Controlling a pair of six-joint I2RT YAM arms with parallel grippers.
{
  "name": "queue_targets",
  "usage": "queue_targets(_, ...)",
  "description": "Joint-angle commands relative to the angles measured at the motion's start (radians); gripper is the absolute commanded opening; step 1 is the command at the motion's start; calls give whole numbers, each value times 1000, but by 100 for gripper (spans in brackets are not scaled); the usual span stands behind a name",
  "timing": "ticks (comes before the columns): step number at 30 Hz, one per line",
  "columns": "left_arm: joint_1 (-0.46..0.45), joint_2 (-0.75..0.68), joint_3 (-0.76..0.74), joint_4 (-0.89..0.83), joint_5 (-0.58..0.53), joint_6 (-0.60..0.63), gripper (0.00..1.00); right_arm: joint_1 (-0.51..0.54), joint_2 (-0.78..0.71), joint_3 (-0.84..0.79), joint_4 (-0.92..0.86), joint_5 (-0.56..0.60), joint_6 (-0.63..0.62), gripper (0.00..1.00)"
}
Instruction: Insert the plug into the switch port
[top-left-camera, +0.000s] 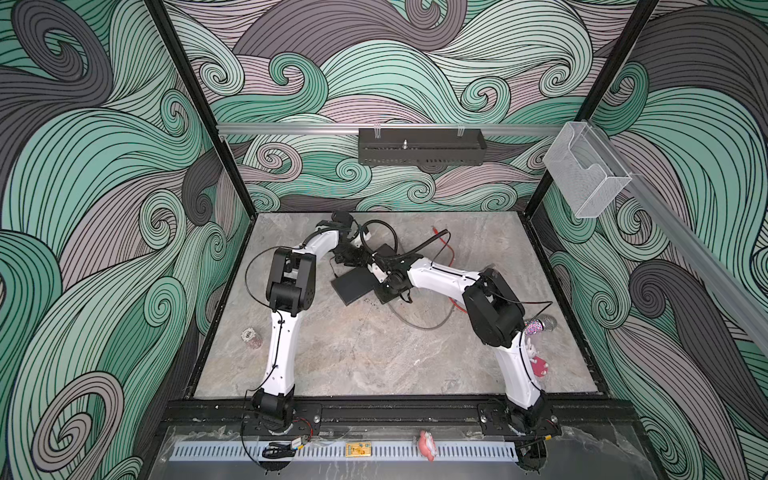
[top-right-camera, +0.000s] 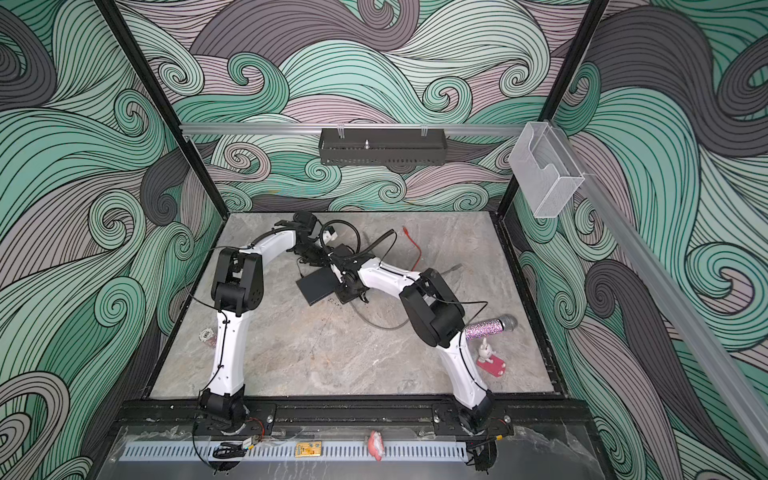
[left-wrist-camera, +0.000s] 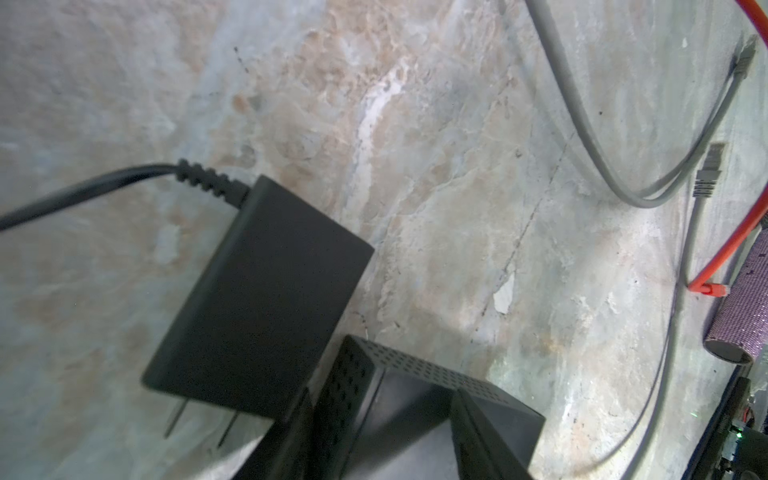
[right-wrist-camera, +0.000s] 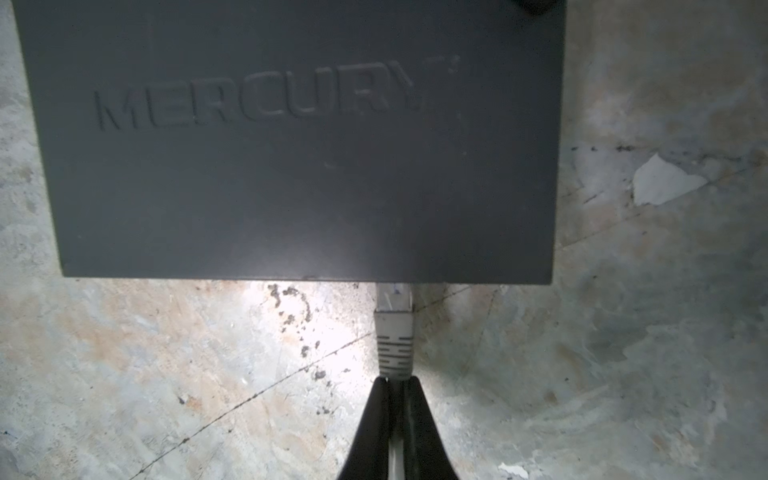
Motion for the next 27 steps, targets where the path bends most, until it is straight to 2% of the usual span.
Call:
queue_targets(1,-53,22,-44,-145,5,-17,52,-8,9,64,162,32,-6,9)
queue_targets(27,-56,8,-45,-152,2,-12,52,-9,37,142,147,41,-17,9)
